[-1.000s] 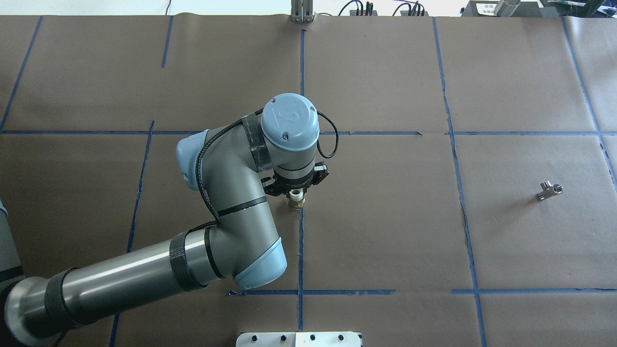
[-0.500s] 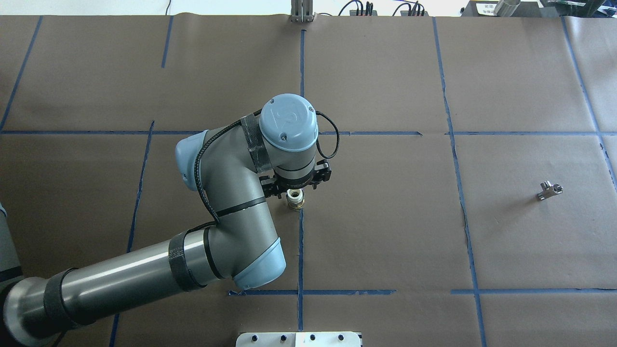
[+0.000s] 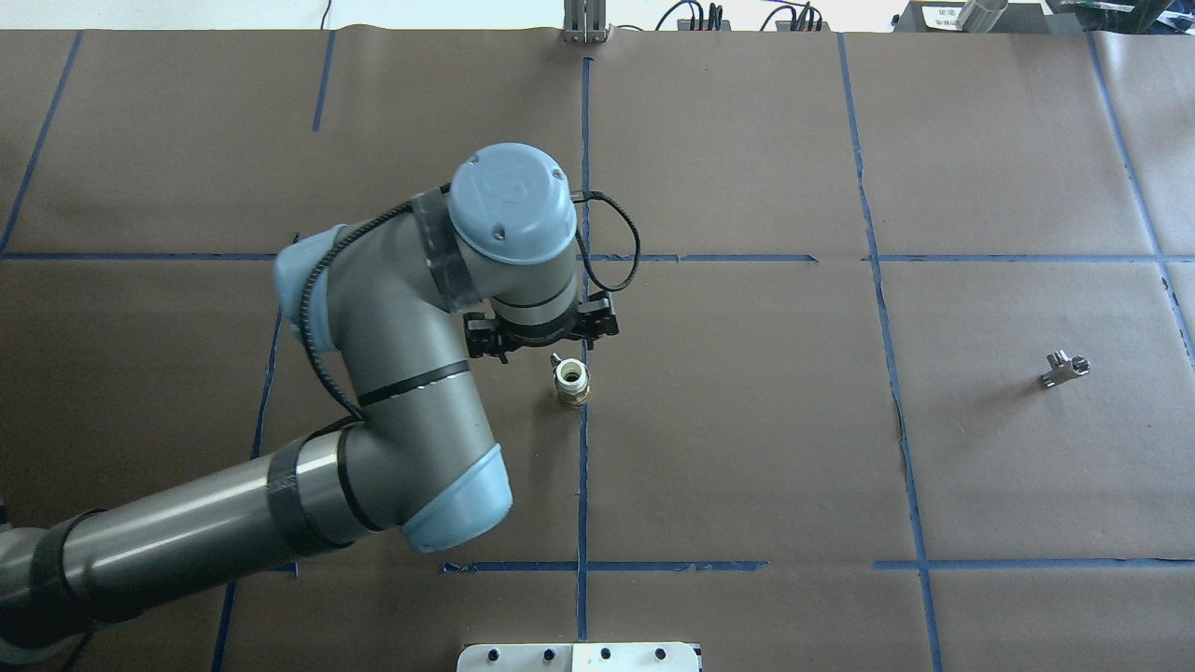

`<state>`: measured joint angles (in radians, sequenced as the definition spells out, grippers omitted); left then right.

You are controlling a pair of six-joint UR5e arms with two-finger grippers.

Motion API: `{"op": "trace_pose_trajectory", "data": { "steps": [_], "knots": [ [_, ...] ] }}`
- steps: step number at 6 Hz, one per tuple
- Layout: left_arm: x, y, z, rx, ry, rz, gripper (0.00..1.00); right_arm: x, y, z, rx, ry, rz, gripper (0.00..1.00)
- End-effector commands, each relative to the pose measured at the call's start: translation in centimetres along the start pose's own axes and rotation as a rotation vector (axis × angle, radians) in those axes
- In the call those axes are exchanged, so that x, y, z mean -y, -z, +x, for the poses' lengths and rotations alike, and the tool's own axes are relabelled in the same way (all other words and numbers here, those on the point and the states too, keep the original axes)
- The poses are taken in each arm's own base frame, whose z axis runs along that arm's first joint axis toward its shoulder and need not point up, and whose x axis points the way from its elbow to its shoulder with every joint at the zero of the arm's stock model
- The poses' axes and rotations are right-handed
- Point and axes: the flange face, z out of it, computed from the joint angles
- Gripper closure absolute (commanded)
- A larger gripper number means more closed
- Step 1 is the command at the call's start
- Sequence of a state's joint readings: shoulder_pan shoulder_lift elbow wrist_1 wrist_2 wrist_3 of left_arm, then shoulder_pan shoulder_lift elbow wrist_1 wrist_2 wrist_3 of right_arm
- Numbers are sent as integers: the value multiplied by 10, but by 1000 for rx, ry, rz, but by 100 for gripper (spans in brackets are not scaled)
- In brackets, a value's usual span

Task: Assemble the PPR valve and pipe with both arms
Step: 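Set the valve upright at the centre, open and withdraw the left gripper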

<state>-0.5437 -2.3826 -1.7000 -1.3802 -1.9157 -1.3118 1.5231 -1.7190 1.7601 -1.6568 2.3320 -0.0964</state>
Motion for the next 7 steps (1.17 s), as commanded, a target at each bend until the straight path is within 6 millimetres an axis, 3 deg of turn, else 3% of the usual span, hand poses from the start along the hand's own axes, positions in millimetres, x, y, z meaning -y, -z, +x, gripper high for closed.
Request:
{"op": "trace_pose_trajectory", "data": {
  "steps": [1, 2, 4, 5, 6, 7],
  "knots": [
    [44, 32, -125, 12, -213, -14, 0, 9, 5, -10, 13, 23, 12, 0],
    [76, 41, -193, 34, -341, -17, 0, 15, 6, -17, 10, 78, 51, 0],
    [147, 73, -372, 87, -542, -34, 0, 22, 7, -32, 42, 120, 79, 0],
    [172, 100, -472, 89, -574, -35, 0, 43, 9, -58, 67, 79, 82, 0],
    [181, 104, -569, 59, -564, -67, 0, 64, 11, -90, 80, 22, 81, 0],
    [179, 90, -659, 69, -524, -110, 0, 78, 17, -143, 96, -21, 84, 0]
  ]
}}
